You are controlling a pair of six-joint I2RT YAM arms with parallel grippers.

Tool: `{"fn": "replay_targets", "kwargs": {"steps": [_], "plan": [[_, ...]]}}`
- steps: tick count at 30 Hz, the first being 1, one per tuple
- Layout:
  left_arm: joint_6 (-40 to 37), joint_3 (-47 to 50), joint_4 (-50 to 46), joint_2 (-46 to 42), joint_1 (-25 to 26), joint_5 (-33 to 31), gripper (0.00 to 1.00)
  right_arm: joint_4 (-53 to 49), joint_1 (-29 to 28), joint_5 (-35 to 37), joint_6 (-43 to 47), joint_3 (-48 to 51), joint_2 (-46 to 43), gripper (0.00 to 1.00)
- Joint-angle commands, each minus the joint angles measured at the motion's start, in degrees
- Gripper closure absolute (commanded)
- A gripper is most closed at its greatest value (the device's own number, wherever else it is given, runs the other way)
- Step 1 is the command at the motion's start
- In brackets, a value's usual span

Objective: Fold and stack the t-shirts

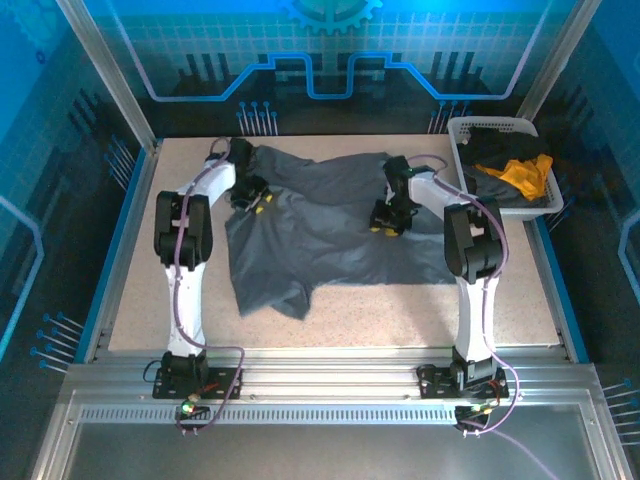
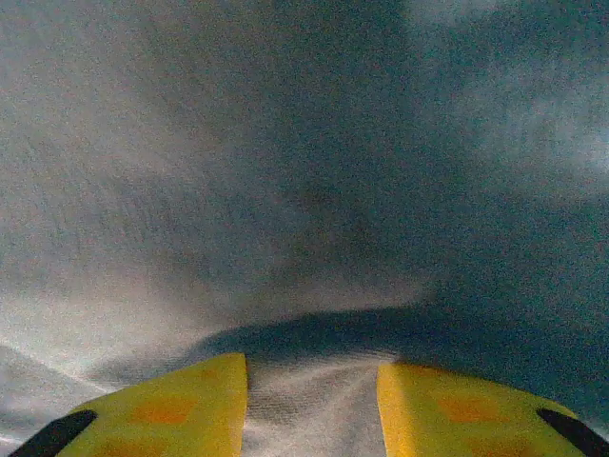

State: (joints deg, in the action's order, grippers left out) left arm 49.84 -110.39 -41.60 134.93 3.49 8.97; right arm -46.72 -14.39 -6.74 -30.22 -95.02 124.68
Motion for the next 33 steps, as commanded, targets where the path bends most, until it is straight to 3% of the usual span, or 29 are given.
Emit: {"fn": "replay_targets", "kwargs": {"steps": [1, 4, 7, 10, 13, 16, 21, 27, 33], "plan": [[-2.86, -10.57, -2.67, 6.91, -0.67, 1.45, 0.62, -5.03, 1.81, 0.25, 0.68, -6.96, 4.54, 0.59], [-5.21, -10.89, 3.14, 3.17, -0.51, 0.3, 0.49, -4.97, 1.82, -1.69, 2.93, -11.18, 4.23, 0.55], [-10.03, -2.19, 9.35, -7.24, -0.02, -4.97, 0.39, -4.98, 1.58, -2.86, 4.46, -12.24, 0.62, 0.51], [-9.93, 11.14, 11.47, -19.39, 0.38, -9.69, 0.41, -3.4, 1.55, -1.92, 4.41, -7.54, -6.19, 0.49], [-5.53, 22.73, 4.35, -28.48, 0.51, -15.38, 0.52, -1.15, 2.21, -0.63, 2.65, 1.63, -14.47, 0.49], [-3.54, 35.14, 4.25, -34.77, -0.12, -12.21, 0.55, 2.2, 4.58, -1.78, -0.16, 13.03, -23.28, 0.49], [-5.23, 43.36, 2.92, -35.64, -3.02, -6.46, 0.46, 4.82, 9.6, -3.88, -1.34, 26.86, -34.14, 0.49], [-10.08, 46.19, 6.09, -31.9, -5.16, -3.42, 0.39, 3.65, 12.71, -5.46, 0.24, 31.38, -38.83, 0.43], [-10.19, 46.33, 6.07, -27.98, -5.07, -2.98, 0.45, 3.56, 14.35, -5.53, -0.32, 34.04, -41.32, 0.43]]}}
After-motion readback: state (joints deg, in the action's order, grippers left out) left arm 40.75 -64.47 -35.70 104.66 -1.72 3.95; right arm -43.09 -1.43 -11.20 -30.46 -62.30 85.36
